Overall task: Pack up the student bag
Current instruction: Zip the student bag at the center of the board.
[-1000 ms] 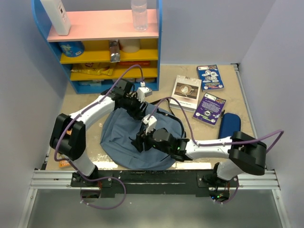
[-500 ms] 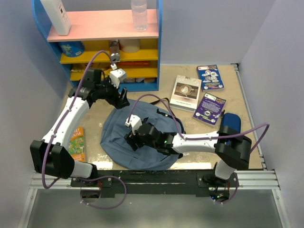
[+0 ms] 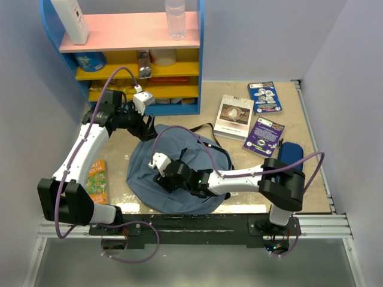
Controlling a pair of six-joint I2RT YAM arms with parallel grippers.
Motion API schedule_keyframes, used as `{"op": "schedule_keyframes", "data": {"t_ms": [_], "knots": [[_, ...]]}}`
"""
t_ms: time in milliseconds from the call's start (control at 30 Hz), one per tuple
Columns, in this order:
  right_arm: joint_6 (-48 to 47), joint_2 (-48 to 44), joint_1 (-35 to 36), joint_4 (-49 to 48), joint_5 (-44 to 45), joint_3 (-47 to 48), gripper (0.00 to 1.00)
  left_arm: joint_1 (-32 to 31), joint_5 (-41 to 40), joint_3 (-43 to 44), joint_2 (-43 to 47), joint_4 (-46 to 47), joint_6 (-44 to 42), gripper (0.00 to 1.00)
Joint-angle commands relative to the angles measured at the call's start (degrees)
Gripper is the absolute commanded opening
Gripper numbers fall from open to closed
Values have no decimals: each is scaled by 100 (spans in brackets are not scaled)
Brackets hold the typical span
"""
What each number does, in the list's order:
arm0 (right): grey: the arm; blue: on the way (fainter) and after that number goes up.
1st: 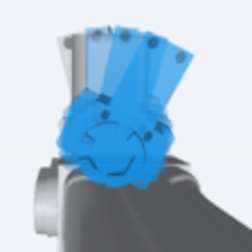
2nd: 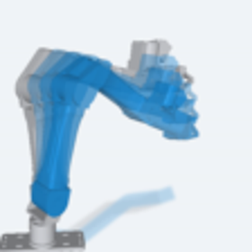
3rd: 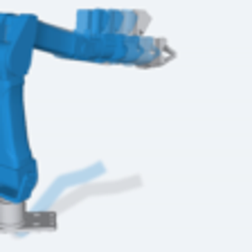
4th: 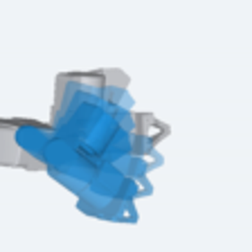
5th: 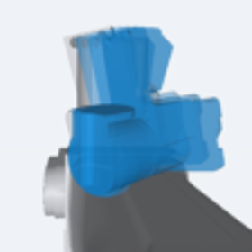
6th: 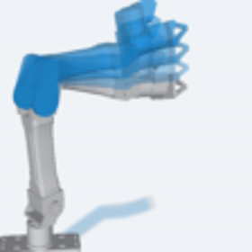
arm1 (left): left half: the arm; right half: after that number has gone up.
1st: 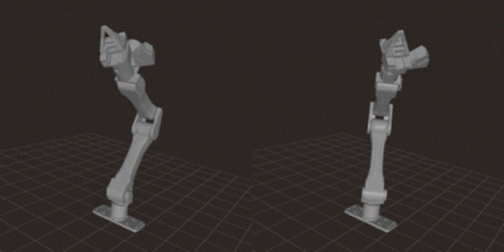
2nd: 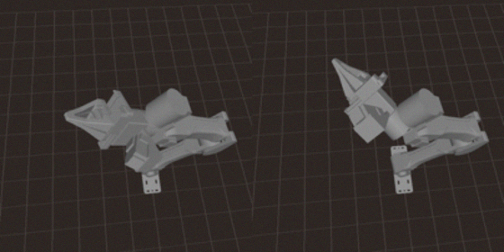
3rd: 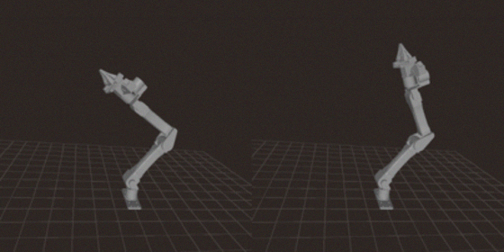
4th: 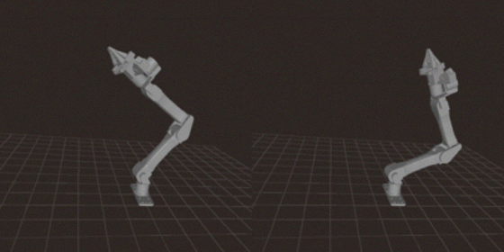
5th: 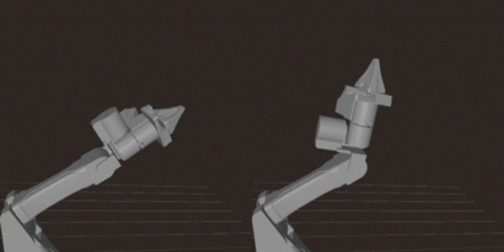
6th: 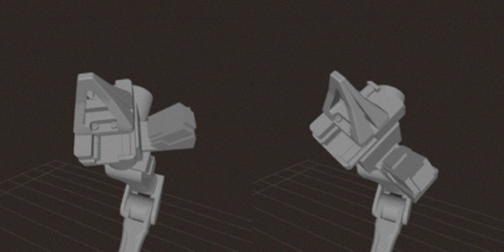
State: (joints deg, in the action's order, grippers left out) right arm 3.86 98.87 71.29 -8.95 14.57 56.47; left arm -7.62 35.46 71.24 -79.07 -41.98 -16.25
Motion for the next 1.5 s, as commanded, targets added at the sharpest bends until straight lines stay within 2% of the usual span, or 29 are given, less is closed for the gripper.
{"op": "schedule_keyframes", "data": {"t_ms": [0, 100, 167, 200, 233, 333, 400, 567, 733, 833, 1000, 1100, 1133, 1200, 1267, 1367, 1467], "knots": [[-140, 264, 61, 69, 318, 373, 56, 146, 163, -93, 260, -100, -194, 85], [53, 509, 52, 332, 906, 619, 47, 182, 171, -102, 287, -144, -221, 85], [158, 598, 52, 534, 1241, 786, 34, 182, 198, -102, 313, -162, -229, 85], [185, 616, 61, 587, 1250, 822, 29, 190, 215, -119, 339, -170, -238, 85], [220, 607, 52, 587, 1268, 848, 18, 190, 224, -137, 348, -162, -230, 85], [370, 441, 43, 456, 1320, 874, 0, 190, 198, -163, 383, -188, -212, 85], [432, 379, 43, 386, 1251, 962, 0, 182, 137, -216, 532, -110, -151, 85], [676, 807, -70, 534, 1206, 2121, 0, 208, -83, -252, 796, 32, -19, 85], [1239, 1397, -351, 797, 1575, 3307, 0, 664, -5, -58, 893, -231, -246, 83], [1486, 1600, -484, 877, 1645, 3572, 0, 927, 83, -67, 858, -459, -483, 81], [2039, 1434, -782, 974, 1743, 3258, 0, 1131, 627, -277, 823, -969, -1177, 73], [2443, 1180, -1107, 580, 1234, 2574, 0, 1131, 1190, -365, 735, -1750, -2222, 67], [2601, 1118, -1239, 300, 1111, 2458, 0, 1131, 1287, -400, 700, -2205, -2834, 66], [2646, 1090, -1319, 87, 803, 2290, 0, 1131, 1472, -549, 595, -2708, -3600, 66], [2673, 1117, -1381, 43, 610, 2307, 0, 1139, 1560, -699, 542, -2921, -4007, 67], [2734, 1143, -1424, -45, 425, 2334, 0, 1140, 1691, -1015, 655, -2694, -4062, 73], [2866, 1143, -1460, -89, 284, 2342, 0, 1131, 1981, -1489, 874, -1940, -3554, 79]]}}
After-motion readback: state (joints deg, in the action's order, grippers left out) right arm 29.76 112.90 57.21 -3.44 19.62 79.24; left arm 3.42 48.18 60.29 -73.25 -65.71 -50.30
